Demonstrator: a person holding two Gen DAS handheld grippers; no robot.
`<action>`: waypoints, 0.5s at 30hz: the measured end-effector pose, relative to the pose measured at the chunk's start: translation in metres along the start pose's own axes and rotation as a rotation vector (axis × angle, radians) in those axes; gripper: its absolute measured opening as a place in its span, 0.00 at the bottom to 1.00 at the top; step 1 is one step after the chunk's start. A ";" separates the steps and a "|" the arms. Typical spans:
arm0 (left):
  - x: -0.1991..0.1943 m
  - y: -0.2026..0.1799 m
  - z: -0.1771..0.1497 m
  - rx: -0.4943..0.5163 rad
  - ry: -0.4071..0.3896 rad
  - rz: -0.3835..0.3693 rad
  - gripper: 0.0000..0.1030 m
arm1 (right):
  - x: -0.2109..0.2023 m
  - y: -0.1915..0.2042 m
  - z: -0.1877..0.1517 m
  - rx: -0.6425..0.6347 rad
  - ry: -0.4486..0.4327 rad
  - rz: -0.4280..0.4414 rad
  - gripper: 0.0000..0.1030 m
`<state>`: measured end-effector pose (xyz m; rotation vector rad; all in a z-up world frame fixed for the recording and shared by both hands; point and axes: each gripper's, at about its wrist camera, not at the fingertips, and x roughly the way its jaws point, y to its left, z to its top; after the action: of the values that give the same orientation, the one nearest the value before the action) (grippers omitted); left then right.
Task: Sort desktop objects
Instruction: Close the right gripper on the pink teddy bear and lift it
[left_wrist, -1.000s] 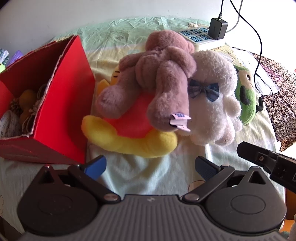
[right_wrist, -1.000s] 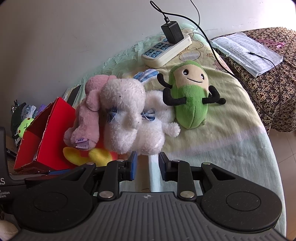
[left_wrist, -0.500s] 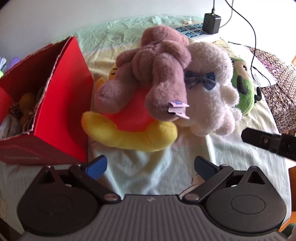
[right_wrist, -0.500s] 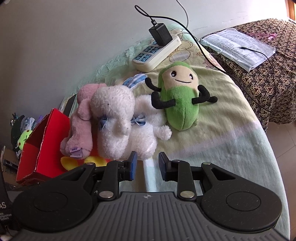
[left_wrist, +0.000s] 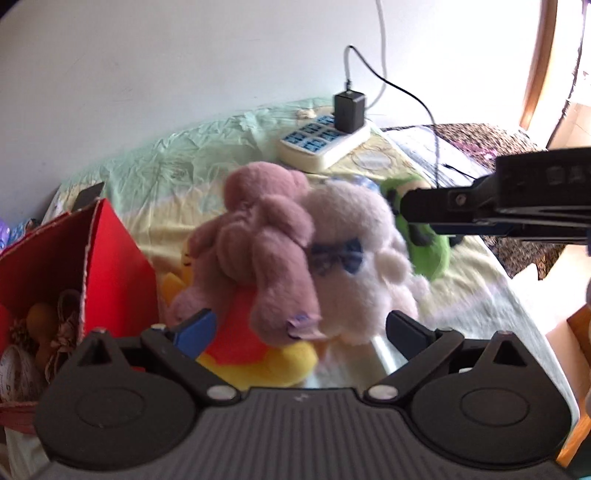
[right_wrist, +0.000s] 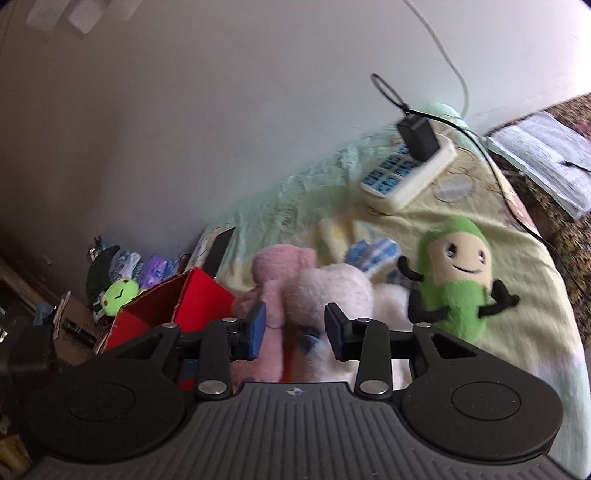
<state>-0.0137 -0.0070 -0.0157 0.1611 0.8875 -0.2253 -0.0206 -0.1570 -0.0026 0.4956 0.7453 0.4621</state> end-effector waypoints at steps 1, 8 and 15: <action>0.004 0.004 0.003 -0.013 0.005 0.006 0.92 | 0.005 0.007 0.003 -0.031 0.007 0.015 0.40; 0.010 0.020 0.006 -0.060 0.001 -0.034 0.93 | 0.056 0.019 0.010 -0.053 0.160 0.059 0.40; 0.017 0.028 0.003 -0.048 -0.008 -0.017 0.96 | 0.087 0.014 0.011 0.008 0.261 0.057 0.48</action>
<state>0.0061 0.0171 -0.0252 0.1078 0.8863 -0.2201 0.0404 -0.1006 -0.0329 0.4696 0.9862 0.5839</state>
